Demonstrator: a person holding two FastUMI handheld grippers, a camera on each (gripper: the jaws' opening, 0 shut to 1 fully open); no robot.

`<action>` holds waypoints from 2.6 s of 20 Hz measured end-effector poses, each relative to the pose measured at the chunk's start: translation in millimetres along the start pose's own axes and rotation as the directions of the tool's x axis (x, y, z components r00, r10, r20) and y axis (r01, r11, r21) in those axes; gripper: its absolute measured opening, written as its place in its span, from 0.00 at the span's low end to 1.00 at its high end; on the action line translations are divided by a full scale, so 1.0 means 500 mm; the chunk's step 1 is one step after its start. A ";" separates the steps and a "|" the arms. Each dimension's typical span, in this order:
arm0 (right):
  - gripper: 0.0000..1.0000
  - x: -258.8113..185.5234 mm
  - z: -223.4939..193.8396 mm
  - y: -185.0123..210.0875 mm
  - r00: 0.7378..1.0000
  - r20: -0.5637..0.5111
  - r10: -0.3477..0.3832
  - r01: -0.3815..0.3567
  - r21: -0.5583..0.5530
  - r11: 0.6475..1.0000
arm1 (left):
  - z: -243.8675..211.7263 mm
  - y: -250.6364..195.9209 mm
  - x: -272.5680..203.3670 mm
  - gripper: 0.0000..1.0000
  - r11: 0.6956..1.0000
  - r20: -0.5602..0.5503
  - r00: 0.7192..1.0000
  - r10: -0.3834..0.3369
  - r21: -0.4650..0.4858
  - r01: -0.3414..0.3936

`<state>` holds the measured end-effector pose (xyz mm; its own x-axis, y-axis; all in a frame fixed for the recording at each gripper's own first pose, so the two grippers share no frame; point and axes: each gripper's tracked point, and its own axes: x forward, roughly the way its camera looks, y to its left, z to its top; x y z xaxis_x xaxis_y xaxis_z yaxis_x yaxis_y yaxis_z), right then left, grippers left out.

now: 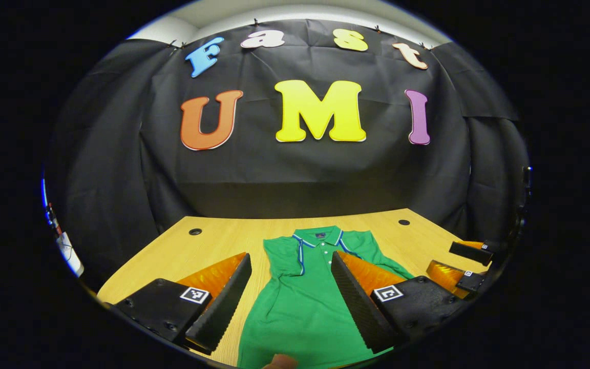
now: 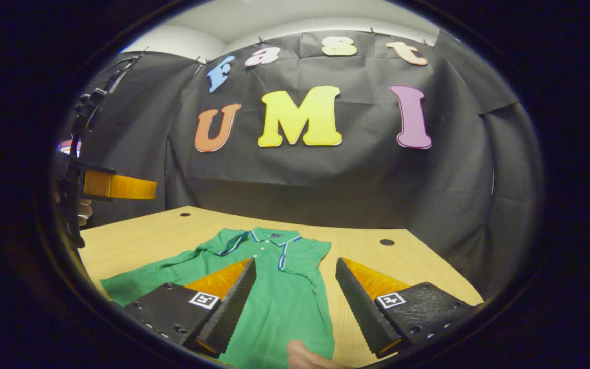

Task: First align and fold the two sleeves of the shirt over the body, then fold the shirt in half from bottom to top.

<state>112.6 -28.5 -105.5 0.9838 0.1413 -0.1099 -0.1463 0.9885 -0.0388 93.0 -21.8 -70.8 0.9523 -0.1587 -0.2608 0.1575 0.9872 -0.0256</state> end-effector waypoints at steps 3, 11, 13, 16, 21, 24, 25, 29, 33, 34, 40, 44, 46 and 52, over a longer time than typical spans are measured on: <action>0.96 -0.068 -0.036 -0.025 0.997 -0.053 -0.063 0.060 -0.059 0.996 | -0.094 0.019 -0.059 1.00 1.000 -0.043 0.999 0.005 -0.016 -0.006; 0.98 -0.235 -0.234 -0.040 0.963 -0.238 -0.124 0.120 -0.031 0.992 | -0.334 0.083 -0.162 1.00 0.998 -0.177 0.982 0.063 -0.016 -0.066; 0.95 -0.251 -0.288 -0.046 0.947 -0.297 -0.124 0.128 -0.006 0.992 | -0.372 0.085 -0.177 1.00 0.998 -0.231 0.972 0.047 -0.032 -0.056; 0.98 -0.260 -0.306 -0.059 0.933 -0.344 -0.107 0.136 0.061 0.989 | -0.408 0.104 -0.188 1.00 0.996 -0.285 0.957 0.055 -0.046 -0.071; 0.97 -0.250 -0.323 -0.063 0.920 -0.382 -0.093 0.139 0.095 0.986 | -0.418 0.118 -0.192 0.96 0.994 -0.299 0.951 0.079 -0.047 -0.097; 0.98 -0.254 -0.321 -0.066 0.909 -0.397 -0.128 0.177 0.089 0.980 | -0.416 0.119 -0.191 0.95 0.994 -0.302 0.949 0.085 -0.041 -0.102; 0.98 -0.256 -0.321 -0.065 0.905 -0.404 -0.133 0.185 0.091 0.979 | -0.417 0.122 -0.192 0.94 0.993 -0.310 0.946 0.092 -0.043 -0.110; 0.75 -0.252 -0.317 -0.046 0.905 -0.415 -0.089 0.150 0.117 0.982 | -0.416 0.117 -0.193 0.73 0.992 -0.318 0.943 0.097 -0.051 -0.119; 0.16 -0.241 -0.317 -0.017 0.901 -0.434 -0.005 0.096 0.189 0.977 | -0.411 0.104 -0.185 0.32 0.994 -0.308 0.949 0.066 -0.065 -0.090; 0.08 -0.238 -0.318 -0.018 0.900 -0.436 0.005 0.090 0.197 0.976 | -0.411 0.103 -0.183 0.21 0.994 -0.305 0.950 0.061 -0.071 -0.087; 0.00 -0.230 -0.298 -0.023 0.897 -0.441 0.027 0.061 0.184 0.981 | -0.395 0.076 -0.166 0.04 0.992 -0.278 0.960 0.011 -0.116 -0.045; 0.00 -0.223 -0.243 -0.031 0.923 -0.382 0.034 0.043 0.191 0.981 | -0.341 0.069 -0.151 0.04 0.993 -0.214 0.977 0.001 -0.112 -0.025; 0.00 -0.215 -0.204 -0.028 0.936 -0.350 0.038 0.029 0.184 0.982 | -0.302 0.064 -0.144 0.04 0.995 -0.177 0.984 -0.005 -0.098 -0.013; 0.00 -0.153 -0.083 -0.018 0.970 -0.242 0.034 -0.002 0.134 0.991 | -0.170 0.064 -0.083 0.04 0.996 -0.047 0.999 -0.012 -0.093 0.007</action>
<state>34.5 -50.4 -137.9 0.9241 0.1580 -0.3479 -0.1332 0.9866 0.0944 36.3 17.6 -142.6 0.9370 -0.1694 -0.3055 0.1395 0.9832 -0.1173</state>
